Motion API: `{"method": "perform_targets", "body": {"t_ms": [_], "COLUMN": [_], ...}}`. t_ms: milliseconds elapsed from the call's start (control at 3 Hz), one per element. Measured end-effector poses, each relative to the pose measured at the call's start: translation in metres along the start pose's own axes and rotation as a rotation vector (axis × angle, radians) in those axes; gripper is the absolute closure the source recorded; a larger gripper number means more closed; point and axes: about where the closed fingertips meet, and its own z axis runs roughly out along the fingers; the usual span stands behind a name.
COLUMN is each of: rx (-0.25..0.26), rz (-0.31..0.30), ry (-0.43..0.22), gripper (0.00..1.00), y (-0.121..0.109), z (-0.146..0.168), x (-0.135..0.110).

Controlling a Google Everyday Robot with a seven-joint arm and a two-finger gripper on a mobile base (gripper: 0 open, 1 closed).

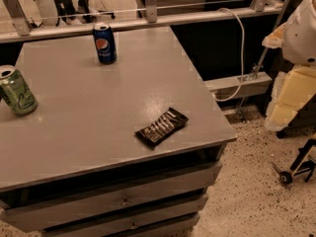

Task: Pick green can

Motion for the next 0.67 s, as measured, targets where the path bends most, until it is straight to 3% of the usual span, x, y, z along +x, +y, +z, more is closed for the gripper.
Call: {"method": "perform_targets", "body": {"t_ms": [333, 667], "rx": [0.000, -0.022], "rz": [0.000, 0.003], "ry": [0.000, -0.091], "gripper": [0.00, 0.00], "y": [0.000, -0.004], "z": [0.000, 0.023], "x": [0.000, -0.032]}}
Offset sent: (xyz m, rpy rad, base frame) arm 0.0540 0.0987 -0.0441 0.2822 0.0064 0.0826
